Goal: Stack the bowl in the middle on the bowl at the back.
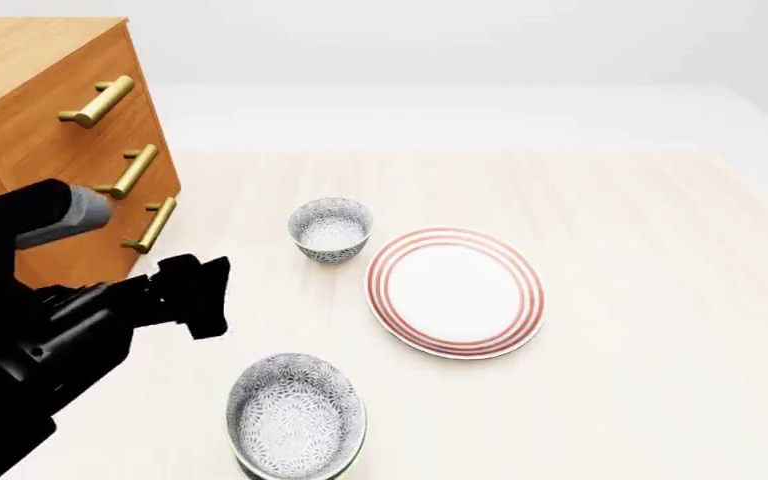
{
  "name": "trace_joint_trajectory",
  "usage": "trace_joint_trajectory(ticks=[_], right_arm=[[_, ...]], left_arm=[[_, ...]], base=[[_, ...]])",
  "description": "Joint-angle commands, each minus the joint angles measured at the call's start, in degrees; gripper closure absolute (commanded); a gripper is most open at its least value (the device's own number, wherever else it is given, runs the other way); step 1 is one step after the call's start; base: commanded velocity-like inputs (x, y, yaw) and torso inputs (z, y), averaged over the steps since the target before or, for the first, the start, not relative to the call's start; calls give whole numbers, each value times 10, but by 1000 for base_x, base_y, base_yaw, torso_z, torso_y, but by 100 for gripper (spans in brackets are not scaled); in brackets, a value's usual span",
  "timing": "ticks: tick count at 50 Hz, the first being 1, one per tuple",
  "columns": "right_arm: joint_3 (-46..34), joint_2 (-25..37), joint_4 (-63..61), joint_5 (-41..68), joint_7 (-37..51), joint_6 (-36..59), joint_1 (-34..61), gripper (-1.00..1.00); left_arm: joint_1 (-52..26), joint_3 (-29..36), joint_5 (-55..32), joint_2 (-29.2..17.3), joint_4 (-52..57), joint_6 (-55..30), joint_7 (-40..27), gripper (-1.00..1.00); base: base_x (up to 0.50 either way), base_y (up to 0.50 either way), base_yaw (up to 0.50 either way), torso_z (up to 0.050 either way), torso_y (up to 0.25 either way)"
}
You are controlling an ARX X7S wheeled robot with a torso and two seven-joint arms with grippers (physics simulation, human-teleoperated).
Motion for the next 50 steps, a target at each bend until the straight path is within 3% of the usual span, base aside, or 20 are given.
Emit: trace_joint_trajectory(ticks=[1, 9, 16, 19, 23, 26, 29, 41, 50], right_arm=[[-120, 6, 0, -65, 0, 0, 51, -100], [-325, -7, 0, -182, 0, 0, 126, -100], [-324, 6, 0, -182, 0, -1, 106, -100], [-378, 74, 0, -198, 0, -78, 139, -100], [-512, 194, 0, -208, 0, -213, 246, -100], [-662, 262, 0, -200, 0, -293, 389, -100], [-764, 300, 0, -179, 0, -338, 505, -100], [-1012, 402, 0, -74, 0, -397, 855, -100], [-996, 441, 0, -28, 0, -385, 884, -100]], left_arm=[[-5, -139, 128, 4, 113, 5, 137, -100], [36, -217, 114, -16, 142, 20, 151, -100], [74, -272, 70, -45, 154, 28, 136, -100], [76, -281, 38, -64, 151, 39, 115, -100], [58, -270, 1, -93, 144, 62, 79, -100], [39, -260, -21, -113, 140, 79, 59, -100], [29, -258, -30, -128, 135, 86, 51, -100], [18, -251, -2, -131, 114, 87, 57, -100], [25, -253, 11, -126, 107, 86, 59, -100]], base=[[0, 0, 0, 0, 0], [0, 0, 0, 0, 0], [0, 0, 0, 0, 0], [0, 0, 0, 0, 0], [0, 0, 0, 0, 0], [0, 0, 0, 0, 0], [0, 0, 0, 0, 0], [0, 0, 0, 0, 0], [0, 0, 0, 0, 0]])
